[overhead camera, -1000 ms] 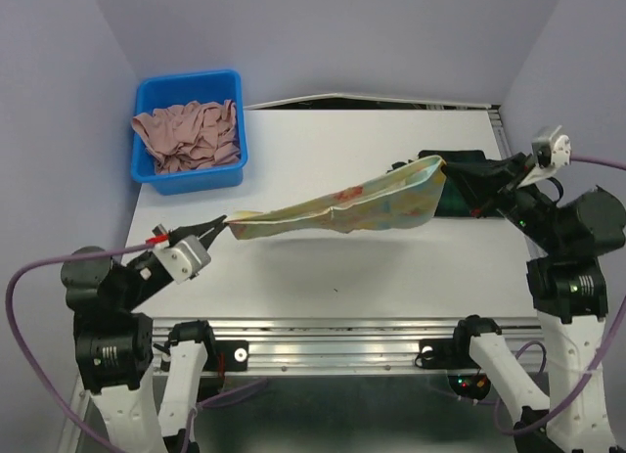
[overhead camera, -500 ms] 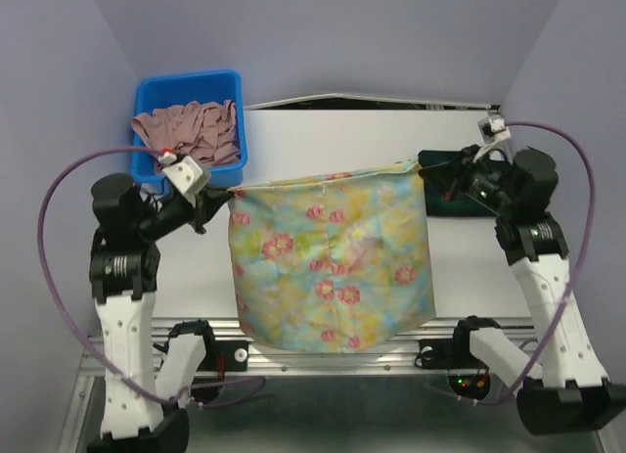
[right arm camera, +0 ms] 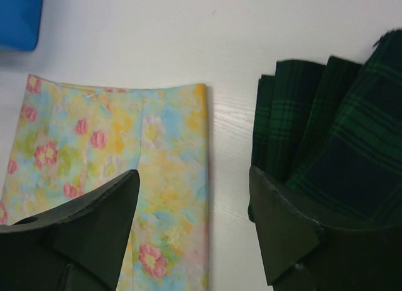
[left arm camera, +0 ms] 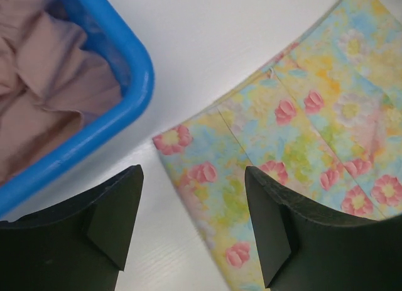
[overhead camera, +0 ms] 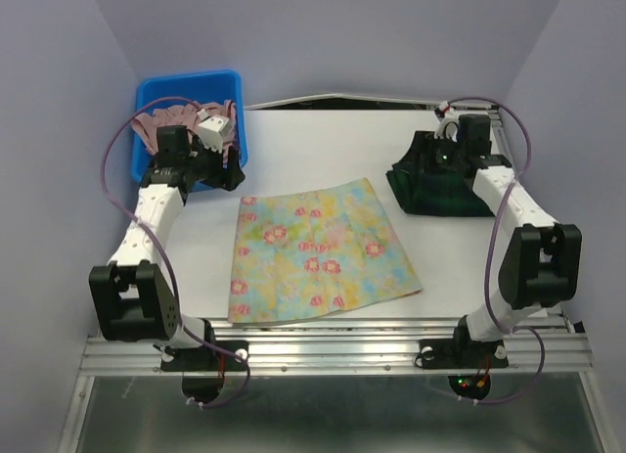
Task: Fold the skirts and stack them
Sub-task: Flatten the skirt out
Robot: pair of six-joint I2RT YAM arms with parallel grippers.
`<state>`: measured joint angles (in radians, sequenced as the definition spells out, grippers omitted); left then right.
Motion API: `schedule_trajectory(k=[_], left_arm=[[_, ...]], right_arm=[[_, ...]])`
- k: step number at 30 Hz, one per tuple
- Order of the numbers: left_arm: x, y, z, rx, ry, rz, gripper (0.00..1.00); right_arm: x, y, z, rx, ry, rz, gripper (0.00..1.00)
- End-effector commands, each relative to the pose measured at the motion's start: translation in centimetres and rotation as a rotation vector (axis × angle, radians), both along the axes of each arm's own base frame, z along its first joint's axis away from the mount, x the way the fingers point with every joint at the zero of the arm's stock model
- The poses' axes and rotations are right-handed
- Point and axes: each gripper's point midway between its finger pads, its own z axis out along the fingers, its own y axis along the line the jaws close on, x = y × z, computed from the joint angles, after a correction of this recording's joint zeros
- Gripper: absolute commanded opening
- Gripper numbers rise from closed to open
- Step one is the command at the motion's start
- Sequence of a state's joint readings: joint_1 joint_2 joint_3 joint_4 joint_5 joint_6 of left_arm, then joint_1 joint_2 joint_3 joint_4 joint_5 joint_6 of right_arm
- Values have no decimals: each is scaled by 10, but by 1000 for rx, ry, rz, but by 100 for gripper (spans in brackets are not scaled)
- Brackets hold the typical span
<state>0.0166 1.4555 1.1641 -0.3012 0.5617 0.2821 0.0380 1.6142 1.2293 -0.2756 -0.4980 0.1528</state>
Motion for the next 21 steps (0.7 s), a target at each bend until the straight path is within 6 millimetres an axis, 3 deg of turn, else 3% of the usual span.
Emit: schedule_trajectory(k=[1, 2, 3, 6, 7, 10, 15, 18, 21], left_arm=[[1, 10, 92, 86, -303, 30, 76], [-6, 5, 87, 118, -308, -11, 74], [-21, -3, 69, 139, -261, -47, 71], [-43, -17, 30, 235, -188, -140, 58], [-55, -15, 5, 274, -127, -149, 53], [-76, -22, -35, 294, 1, -199, 46], [-100, -31, -77, 282, 169, -266, 45], [-102, -37, -86, 289, 203, -283, 43], [-105, -41, -108, 312, 323, -301, 43]], right_arm=[[-6, 10, 58, -21, -150, 159, 73], [-11, 10, 50, -43, -142, 191, 69], [-23, 23, 42, -44, -112, 251, 68], [-41, 36, 12, -125, -70, 355, 63], [-54, 48, -6, -168, -39, 436, 60], [-72, 60, -36, -293, 2, 541, 57], [-91, 51, -92, -501, 88, 633, 52], [-101, 41, -113, -597, 108, 673, 48], [-120, 33, -136, -663, 152, 708, 45]])
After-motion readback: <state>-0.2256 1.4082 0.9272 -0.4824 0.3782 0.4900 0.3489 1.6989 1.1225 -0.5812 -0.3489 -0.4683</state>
